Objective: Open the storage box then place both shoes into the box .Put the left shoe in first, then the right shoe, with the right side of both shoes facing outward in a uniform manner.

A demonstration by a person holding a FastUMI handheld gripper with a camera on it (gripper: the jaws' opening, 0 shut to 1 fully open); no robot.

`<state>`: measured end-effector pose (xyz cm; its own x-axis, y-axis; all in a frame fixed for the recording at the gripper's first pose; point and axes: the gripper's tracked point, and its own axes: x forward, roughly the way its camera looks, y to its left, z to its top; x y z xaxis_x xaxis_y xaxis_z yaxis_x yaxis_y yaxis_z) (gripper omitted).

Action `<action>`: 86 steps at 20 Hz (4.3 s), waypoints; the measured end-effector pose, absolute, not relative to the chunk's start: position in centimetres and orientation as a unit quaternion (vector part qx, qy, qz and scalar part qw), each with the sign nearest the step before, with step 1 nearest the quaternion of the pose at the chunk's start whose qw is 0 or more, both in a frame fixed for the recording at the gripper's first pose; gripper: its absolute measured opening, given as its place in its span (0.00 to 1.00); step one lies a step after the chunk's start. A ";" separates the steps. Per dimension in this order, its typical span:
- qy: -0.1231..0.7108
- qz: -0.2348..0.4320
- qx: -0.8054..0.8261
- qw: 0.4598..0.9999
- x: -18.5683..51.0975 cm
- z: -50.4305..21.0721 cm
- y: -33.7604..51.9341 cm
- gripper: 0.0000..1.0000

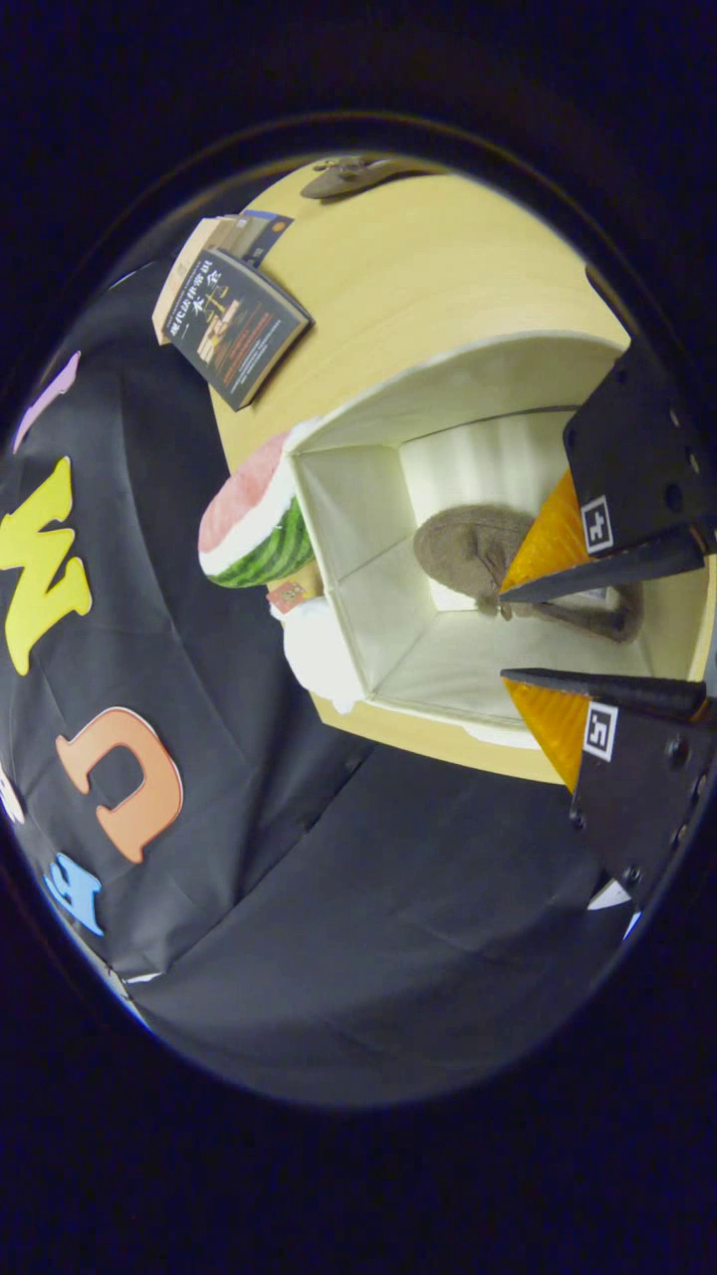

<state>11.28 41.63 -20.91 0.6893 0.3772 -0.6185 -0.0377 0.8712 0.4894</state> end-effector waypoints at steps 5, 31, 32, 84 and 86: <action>0.328 0.131 0.186 0.917 10.2 -17.4 39.1 0.69; 0.256 0.012 0.015 0.967 0.3 -19.3 -11.8 0.96; 0.273 0.009 0.019 0.962 0.9 -20.9 -12.7 0.96; 0.381 -0.006 0.231 0.895 8.8 -15.3 29.2 0.00; 0.380 -0.022 0.222 0.898 8.6 -16.3 30.4 0.00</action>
<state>8.61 30.36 -16.26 0.7107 0.1286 -0.6917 0.2090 0.9002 0.3821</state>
